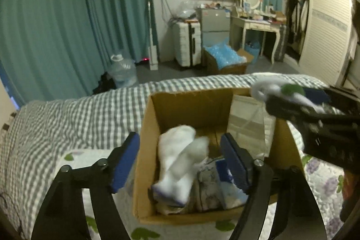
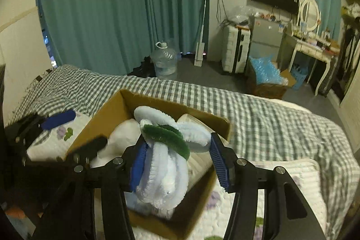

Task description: Organize soft objects

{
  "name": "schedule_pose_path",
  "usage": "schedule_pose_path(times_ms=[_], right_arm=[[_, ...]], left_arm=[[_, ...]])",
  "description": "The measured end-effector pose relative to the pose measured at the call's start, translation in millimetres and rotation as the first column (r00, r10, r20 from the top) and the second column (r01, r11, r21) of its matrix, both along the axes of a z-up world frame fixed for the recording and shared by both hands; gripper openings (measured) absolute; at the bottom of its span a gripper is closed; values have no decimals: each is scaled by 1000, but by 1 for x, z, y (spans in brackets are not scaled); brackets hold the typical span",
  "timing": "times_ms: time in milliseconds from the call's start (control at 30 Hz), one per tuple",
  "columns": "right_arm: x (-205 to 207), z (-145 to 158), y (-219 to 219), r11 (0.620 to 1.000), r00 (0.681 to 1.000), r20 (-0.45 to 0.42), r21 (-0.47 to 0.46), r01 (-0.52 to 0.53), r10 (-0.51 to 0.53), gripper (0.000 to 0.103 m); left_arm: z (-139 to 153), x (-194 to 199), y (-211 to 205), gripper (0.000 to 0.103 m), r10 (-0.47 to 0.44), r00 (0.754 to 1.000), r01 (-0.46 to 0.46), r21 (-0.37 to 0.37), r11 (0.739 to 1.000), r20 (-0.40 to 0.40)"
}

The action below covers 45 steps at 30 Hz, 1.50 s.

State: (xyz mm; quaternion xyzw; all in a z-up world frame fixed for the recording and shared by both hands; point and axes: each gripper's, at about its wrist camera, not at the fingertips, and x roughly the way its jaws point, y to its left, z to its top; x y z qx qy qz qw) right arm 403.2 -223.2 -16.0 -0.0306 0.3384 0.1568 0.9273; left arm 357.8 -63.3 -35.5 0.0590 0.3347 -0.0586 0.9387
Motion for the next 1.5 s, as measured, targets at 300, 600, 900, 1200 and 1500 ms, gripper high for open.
schedule_pose_path(times_ms=[300, 600, 900, 1200, 1500], right_arm=[[30, 6, 6, 995, 997, 33, 73, 65, -68, 98], [-46, 59, -6, 994, 984, 142, 1, 112, -111, 100], [-190, 136, -27, 986, 910, 379, 89, 144, -167, 103], [-256, 100, -33, 979, 874, 443, 124, 162, -201, 103], [-229, 16, -27, 972, 902, 363, 129, 197, -231, 103]], left_arm=[[-7, -2, 6, 77, 1, 1000, -2, 65, 998, 14], [54, -66, 20, 78, 34, 990, -35, 4, 999, 139], [115, -164, 45, 101, 113, 931, -108, -35, 994, 347], [99, -213, 53, 103, 157, 893, -128, -97, 987, 421], [25, -201, 52, 103, 143, 917, -122, -79, 989, 373]])
